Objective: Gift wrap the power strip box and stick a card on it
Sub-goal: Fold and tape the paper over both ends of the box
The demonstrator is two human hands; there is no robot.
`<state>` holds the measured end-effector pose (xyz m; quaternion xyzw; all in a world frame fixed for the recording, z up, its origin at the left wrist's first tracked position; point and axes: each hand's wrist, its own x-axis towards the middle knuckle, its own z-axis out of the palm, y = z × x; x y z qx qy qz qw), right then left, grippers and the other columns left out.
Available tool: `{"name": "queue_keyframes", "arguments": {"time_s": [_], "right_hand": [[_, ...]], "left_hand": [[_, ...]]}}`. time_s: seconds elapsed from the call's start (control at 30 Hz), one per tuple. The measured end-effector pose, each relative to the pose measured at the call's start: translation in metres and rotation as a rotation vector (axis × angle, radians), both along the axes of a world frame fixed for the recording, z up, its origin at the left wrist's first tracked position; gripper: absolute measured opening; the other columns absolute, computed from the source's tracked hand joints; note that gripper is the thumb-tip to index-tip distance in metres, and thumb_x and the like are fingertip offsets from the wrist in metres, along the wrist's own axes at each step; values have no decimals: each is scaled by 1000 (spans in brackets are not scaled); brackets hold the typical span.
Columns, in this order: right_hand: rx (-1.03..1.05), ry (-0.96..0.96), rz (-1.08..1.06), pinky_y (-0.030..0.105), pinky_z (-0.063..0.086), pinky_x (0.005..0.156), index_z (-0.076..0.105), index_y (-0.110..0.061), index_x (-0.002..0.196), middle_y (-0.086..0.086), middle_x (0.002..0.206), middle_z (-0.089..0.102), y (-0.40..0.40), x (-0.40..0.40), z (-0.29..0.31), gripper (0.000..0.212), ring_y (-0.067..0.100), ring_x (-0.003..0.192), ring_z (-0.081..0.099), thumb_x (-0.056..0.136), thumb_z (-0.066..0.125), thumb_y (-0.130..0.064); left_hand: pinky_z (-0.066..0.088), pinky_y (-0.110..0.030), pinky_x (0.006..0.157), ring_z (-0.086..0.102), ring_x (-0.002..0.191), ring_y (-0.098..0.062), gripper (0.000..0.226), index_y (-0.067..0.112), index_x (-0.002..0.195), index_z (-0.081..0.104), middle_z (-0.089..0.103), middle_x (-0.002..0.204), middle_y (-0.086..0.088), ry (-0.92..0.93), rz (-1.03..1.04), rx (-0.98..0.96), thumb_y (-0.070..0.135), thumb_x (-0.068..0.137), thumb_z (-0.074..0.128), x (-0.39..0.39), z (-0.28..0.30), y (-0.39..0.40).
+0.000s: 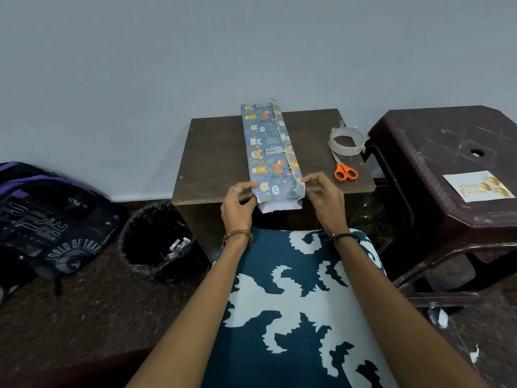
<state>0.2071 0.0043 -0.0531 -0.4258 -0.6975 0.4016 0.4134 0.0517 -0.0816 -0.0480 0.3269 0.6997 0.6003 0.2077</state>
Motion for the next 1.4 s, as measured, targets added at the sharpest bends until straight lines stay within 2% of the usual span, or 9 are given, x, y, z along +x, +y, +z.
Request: {"name": "queue_keyframes", "arguments": {"time_s": [0.17,0.27,0.43,0.6,0.8,0.97,1.17,1.3,1.4], "right_hand": [[34,-52,3,30,51,71,58,-26,91,-13,95,64,1,1,-1,26,0,77,64,84,57,0],[68,-73,3,29,51,69,58,-24,92,-6,98,65,2,0,-1,20,-1,77,63,84,61,-6],[128,-100,-15,25,49,66,56,-18,92,-1,98,63,1,-5,-1,14,-1,77,63,83,66,-15],[126,-97,-14,32,50,68,56,-19,92,-2,99,62,1,-5,-1,14,1,77,64,83,66,-17],[48,-109,23,36,55,77,51,-22,99,-2,106,58,-1,-4,-1,31,-5,82,58,78,70,-9],[96,-263,36,31,50,70,43,-23,112,-7,116,44,-9,-10,-3,52,8,97,54,73,77,-26],[236,-279,-47,38,50,72,49,-13,112,1,112,53,-11,-13,-4,27,18,93,60,89,59,-21],[238,-258,-19,43,50,80,51,-14,116,1,114,59,-13,-9,-5,21,21,99,60,95,47,-14],[235,-265,-20,39,48,84,51,-13,119,3,118,60,-15,-9,-4,28,23,105,59,92,45,-7]], "left_hand": [[50,-32,82,63,80,-8,37,26,79,65,60,94,12,48,35,-23,-10,75,56,0,0,4],[53,-37,84,64,84,-14,46,34,72,64,57,91,19,26,20,-13,-12,74,57,-4,-2,5],[51,-46,88,58,91,-13,51,35,60,64,54,96,8,48,17,-4,-14,74,59,-7,-9,10],[49,-39,91,57,97,-10,48,32,57,62,54,98,7,63,27,-4,-11,76,60,-6,-9,11],[49,-28,77,60,80,-4,41,34,75,53,62,99,2,-1,17,16,-6,77,60,-4,-6,10],[47,-11,73,54,90,-10,42,20,102,53,47,111,3,51,-93,-7,0,72,74,0,-3,10],[45,-19,75,51,86,2,30,19,105,57,46,110,5,106,-50,-22,3,80,64,3,-2,8],[39,-6,69,50,91,-7,31,15,108,60,52,118,-3,111,-22,-17,-1,83,53,3,-1,7],[42,-13,77,52,103,-13,31,13,110,60,54,119,-5,99,-13,-7,-1,85,49,5,-1,4]]}}
